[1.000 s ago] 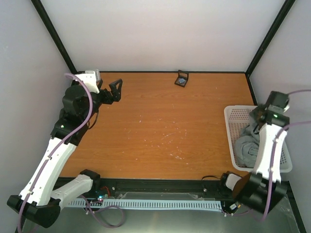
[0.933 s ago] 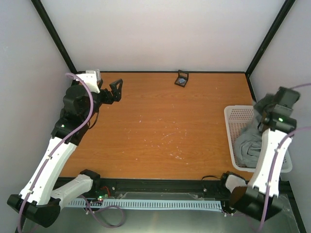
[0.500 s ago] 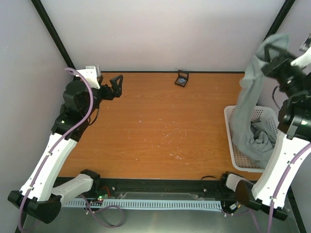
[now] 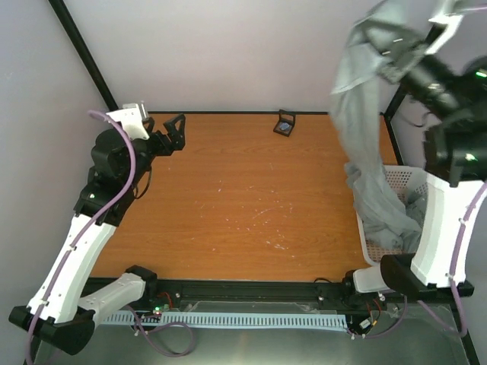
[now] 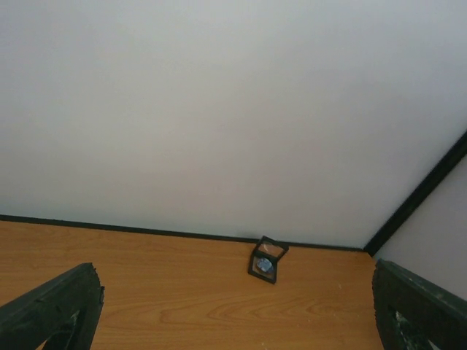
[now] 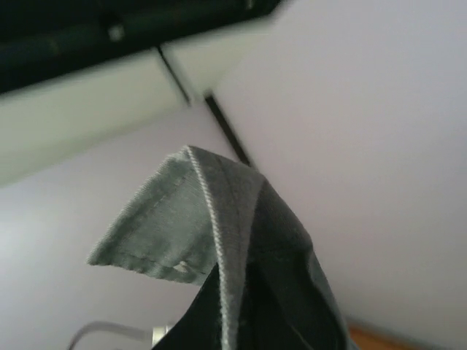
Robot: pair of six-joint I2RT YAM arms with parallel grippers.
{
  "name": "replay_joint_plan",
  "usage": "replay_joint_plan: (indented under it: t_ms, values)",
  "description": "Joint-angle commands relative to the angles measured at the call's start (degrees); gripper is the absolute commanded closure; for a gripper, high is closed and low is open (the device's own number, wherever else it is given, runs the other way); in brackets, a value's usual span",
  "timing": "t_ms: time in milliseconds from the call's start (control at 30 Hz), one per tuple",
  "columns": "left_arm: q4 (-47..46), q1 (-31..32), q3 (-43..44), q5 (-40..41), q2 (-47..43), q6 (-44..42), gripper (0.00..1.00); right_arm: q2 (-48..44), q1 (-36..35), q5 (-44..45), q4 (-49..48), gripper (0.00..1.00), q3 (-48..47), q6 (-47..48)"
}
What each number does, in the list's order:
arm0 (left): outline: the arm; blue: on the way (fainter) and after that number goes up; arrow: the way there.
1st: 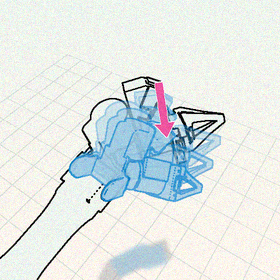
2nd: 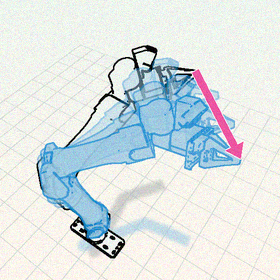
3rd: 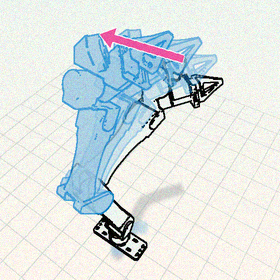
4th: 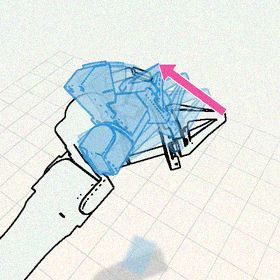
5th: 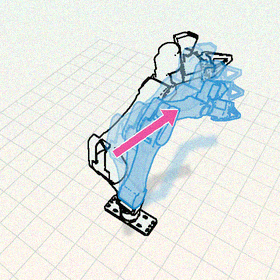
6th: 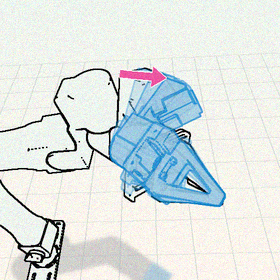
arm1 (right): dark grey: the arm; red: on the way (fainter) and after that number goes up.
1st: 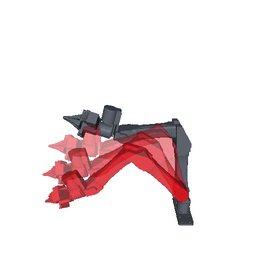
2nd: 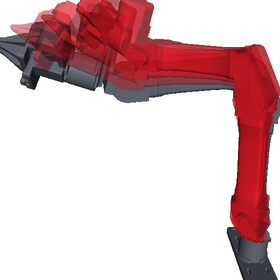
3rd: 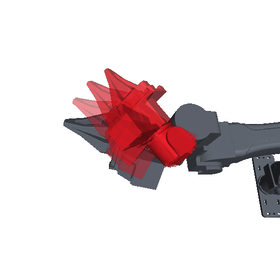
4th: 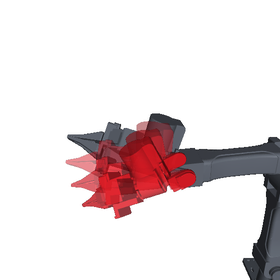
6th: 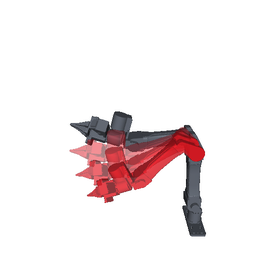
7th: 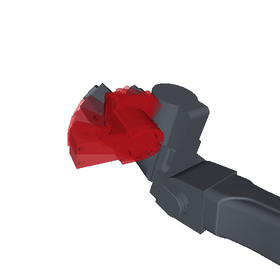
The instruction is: Pin the brooch onto the clothing
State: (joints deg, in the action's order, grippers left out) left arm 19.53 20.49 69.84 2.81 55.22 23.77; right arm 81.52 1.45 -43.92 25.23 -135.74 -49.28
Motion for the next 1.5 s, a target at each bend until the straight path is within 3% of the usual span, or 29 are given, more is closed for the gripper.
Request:
replay_joint_plan:
  t_ms: [0, 67, 133, 233, 300, 333, 400, 433, 533, 667, 800, 933, 1100, 1267, 1333, 1367, 1467]
  values:
    - [1.1, 0.6, 2.2, 5.7, -3.5, 1.7, 0.0, 2.8, -17.2, 6.9, 19.2, 0.97, 11.8, 13.5]
    - [1.1, 0.6, 1.6, 7.9, -4.9, 2.0, 0.0, 1.9, -24.0, 10.3, 22.6, 0.97, 25.5, 17.7]
    - [1.1, 0.6, 1.1, 9.2, -6.0, 1.9, 0.0, -0.4, -27.0, 13.2, 22.4, 0.85, 39.1, 20.6]
    - [1.8, 0.6, 0.7, 10.1, -6.8, 2.4, 0.0, -2.8, -26.8, 24.1, 24.9, 0.44, 50.7, 26.8]
    - [2.3, 0.6, 0.4, 9.8, -6.9, 2.9, 0.0, -3.3, -26.6, 35.0, 29.2, 0.19, 51.8, 30.6]
    - [2.6, 0.6, 0.3, 9.5, -6.9, 3.1, 0.0, -2.5, -26.3, 41.9, 32.3, 0.1, 50.9, 32.0]
    - [3.0, 0.6, 0.2, 8.9, -6.8, 3.5, 0.0, -1.6, -25.5, 56.2, 37.4, 0.01, 50.4, 33.2]
    - [3.1, 0.6, 0.1, 8.6, -6.7, 3.9, 0.0, -1.3, -24.8, 64.5, 39.1, 0.0, 51.1, 33.4]
    - [2.3, 0.6, -0.5, 7.1, -6.0, 4.1, 0.0, -0.7, -20.6, 71.7, 41.6, 0.0, 54.5, 33.6]
    - [1.8, 0.6, 0.0, 4.8, -4.0, 3.5, 0.0, 2.9, -21.2, 69.3, 44.0, 0.0, 58.7, 35.3]
    - [1.5, 0.6, 0.9, 3.6, -2.2, 2.3, 0.0, 2.6, -28.1, 65.3, 42.0, 0.03, 62.4, 40.4]
    - [1.2, 0.6, 0.8, 2.8, -1.7, 1.2, 0.0, 6.4, -29.8, 62.4, 42.8, 0.06, 60.5, 44.5]
    - [1.2, 0.6, 0.9, 2.5, -1.7, -0.1, 0.0, 14.2, -31.0, 68.7, 43.8, 0.07, 58.6, 47.2]
    - [1.9, 0.6, 0.8, 2.5, -2.7, -2.3, 0.0, 16.3, -32.7, 77.3, 47.2, 0.07, 60.9, 52.2]
    - [2.1, 0.6, 0.4, 3.0, -3.3, -3.0, 0.0, 14.4, -32.7, 75.8, 46.9, 0.1, 65.2, 55.0]
    - [2.1, 0.6, 0.1, 3.2, -3.6, -3.5, 0.0, 12.7, -32.7, 72.3, 46.0, 0.16, 68.2, 58.1]
    - [1.9, 0.6, -0.6, 3.8, -4.3, -5.1, 0.0, 6.5, -32.9, 72.2, 43.1, 0.15, 74.3, 61.7]
